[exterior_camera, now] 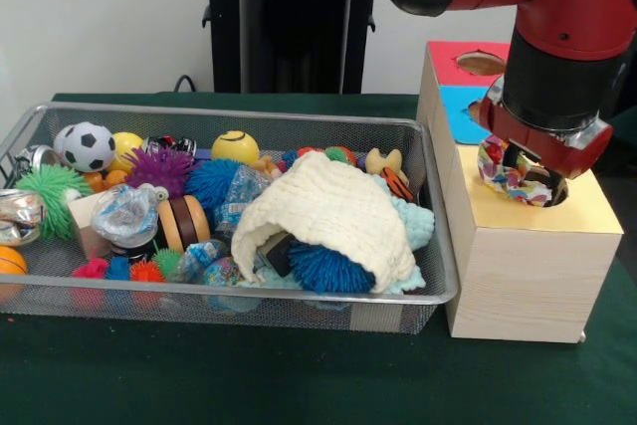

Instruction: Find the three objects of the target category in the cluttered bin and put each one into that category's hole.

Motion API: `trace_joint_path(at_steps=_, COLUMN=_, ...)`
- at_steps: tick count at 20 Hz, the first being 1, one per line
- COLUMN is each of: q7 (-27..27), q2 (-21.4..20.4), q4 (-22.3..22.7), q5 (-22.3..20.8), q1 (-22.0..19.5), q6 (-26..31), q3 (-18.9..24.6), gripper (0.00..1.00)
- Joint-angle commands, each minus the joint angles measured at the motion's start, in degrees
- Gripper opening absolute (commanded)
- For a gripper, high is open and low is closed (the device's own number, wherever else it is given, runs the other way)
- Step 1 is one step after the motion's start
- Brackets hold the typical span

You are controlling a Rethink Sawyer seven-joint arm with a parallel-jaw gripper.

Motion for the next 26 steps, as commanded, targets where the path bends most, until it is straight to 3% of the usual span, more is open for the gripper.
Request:
trace_joint_path(at_steps=1, q7=-10.5, q2=-5.8, q4=-7.4, q5=-7.2, q1=-3.4, q6=2.9, q3=-3.8, gripper=1.00)
trace_joint_path(at_steps=9, q7=-12.9, q2=-5.7, q4=-8.3, q5=-7.9, q1=-4.4, q6=2.6, q3=-2.2, gripper=1.00)
trace_joint_path(at_steps=10, q7=-13.5, q2=-5.6, q4=-8.4, q5=-7.9, q1=-4.5, q6=3.2, q3=-2.0, gripper=0.00)
trace_joint_path(at_steps=17, q7=-11.3, q2=-5.9, q4=-8.7, q5=-8.3, q1=-4.5, q6=3.3, q3=-2.0, gripper=0.00)
trace_joint_path(at_steps=19, q7=-11.6, q2=-5.9, q4=-9.9, q5=-8.4, q1=-4.3, q6=5.6, q3=-2.0, gripper=0.00)
trace_joint_path(at_steps=26, q7=-12.2, q2=-5.4, q4=-10.4, q5=-3.3, q1=-7.2, q6=8.4, q3=3.0, gripper=0.00)
